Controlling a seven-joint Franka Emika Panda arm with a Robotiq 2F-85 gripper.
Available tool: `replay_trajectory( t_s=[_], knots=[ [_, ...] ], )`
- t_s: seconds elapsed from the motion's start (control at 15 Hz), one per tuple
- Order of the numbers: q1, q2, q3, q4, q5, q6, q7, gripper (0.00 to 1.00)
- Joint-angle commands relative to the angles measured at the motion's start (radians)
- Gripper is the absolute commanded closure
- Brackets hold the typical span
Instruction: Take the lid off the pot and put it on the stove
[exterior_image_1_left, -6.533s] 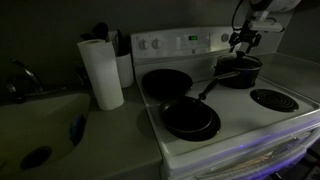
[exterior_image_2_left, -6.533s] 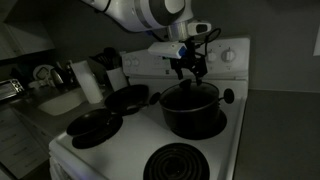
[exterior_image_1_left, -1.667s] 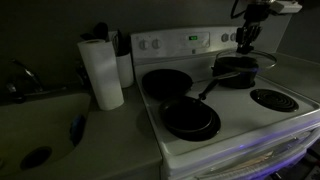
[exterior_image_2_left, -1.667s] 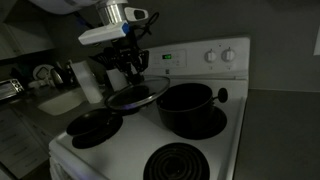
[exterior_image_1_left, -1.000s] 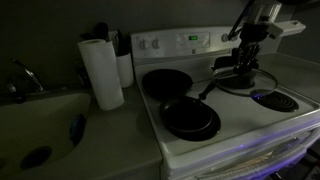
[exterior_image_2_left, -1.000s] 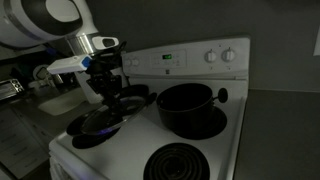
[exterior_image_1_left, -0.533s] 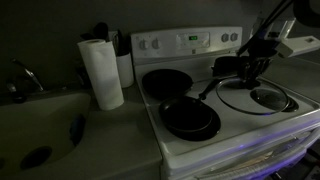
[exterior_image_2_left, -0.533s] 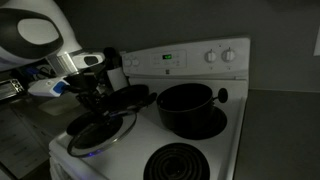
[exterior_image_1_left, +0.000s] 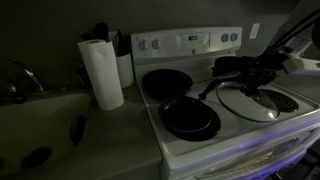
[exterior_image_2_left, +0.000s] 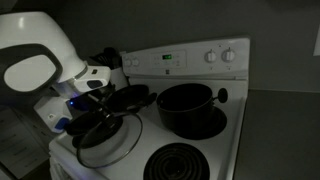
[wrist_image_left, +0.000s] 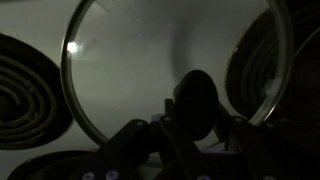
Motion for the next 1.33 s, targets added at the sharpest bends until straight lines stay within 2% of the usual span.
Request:
replay_trajectory(
  t_s=[0.0, 0.2, 0.6, 0.8, 1.13, 1.27],
  knots=[
    [0.007, 0.029, -0.017, 0.003, 0.052, 0.149, -0.03, 0.86],
    [0.026, 0.043, -0.025, 0.006, 0.077, 0.18, -0.038, 0.86],
    [0.034, 0.02, -0.031, 0.009, 0.081, -0.022, -0.045, 0.86],
    [0.019, 0.049, -0.026, 0.01, 0.078, -0.068, -0.037, 0.86],
    [-0.017, 0.141, 0.021, 0.009, 0.037, 0.061, 0.028, 0.86],
    [-0.038, 0.19, 0.05, 0.009, 0.0, 0.079, 0.064, 0.86]
  ],
)
